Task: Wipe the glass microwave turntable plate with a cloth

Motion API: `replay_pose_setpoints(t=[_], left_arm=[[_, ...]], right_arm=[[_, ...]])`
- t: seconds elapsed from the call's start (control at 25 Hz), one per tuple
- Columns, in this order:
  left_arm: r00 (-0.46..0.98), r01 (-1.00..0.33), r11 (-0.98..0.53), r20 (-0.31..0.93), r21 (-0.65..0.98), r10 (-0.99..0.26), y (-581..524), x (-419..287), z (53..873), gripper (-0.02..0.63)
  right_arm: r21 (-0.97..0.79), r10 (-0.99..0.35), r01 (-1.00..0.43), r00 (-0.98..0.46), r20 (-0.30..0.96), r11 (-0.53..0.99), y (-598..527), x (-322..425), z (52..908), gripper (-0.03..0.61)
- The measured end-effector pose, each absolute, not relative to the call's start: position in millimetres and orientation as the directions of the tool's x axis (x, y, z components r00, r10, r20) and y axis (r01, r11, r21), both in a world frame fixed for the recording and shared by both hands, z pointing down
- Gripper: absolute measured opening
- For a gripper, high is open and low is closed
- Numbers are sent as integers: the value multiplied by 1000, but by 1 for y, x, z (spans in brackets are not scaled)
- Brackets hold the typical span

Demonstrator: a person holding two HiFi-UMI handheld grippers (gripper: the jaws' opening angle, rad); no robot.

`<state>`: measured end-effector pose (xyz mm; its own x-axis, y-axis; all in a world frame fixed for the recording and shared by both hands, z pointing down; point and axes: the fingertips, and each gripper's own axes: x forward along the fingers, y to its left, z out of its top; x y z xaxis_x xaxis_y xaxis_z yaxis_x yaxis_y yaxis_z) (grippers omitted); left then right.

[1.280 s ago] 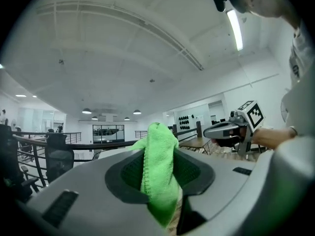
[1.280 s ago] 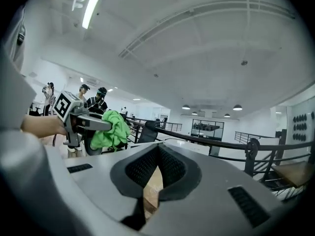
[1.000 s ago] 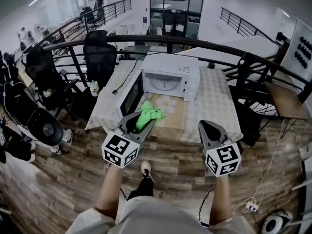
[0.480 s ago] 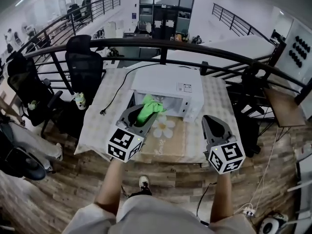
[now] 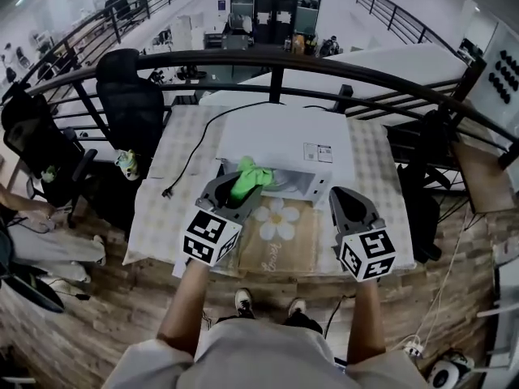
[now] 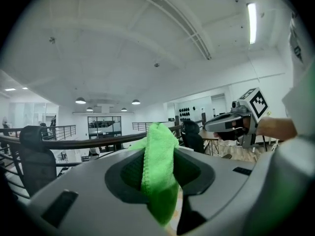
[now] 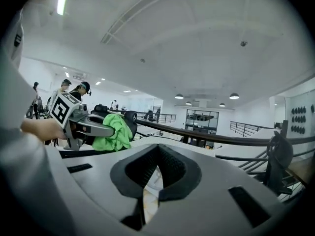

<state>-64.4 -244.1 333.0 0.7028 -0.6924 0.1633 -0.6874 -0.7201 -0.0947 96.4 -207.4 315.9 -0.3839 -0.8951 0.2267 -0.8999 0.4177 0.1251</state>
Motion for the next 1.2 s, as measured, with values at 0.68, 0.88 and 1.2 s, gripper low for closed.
replay_pose_setpoints(t=[0.68, 0.88, 1.2], left_arm=[[542, -790, -610, 395, -62, -742, -291, -33, 461, 144], [507, -816, -577, 423, -46, -751, -316, -32, 497, 146], [412, -872, -485, 431, -69, -803, -380, -35, 558, 146]], right_arm=[[-14, -799, -857, -487, 354, 516, -271, 122, 420, 12], [-49, -763, -837, -519, 385, 545, -281, 121, 452, 12], [-18, -732, -818, -524, 436, 575, -295, 104, 493, 14]])
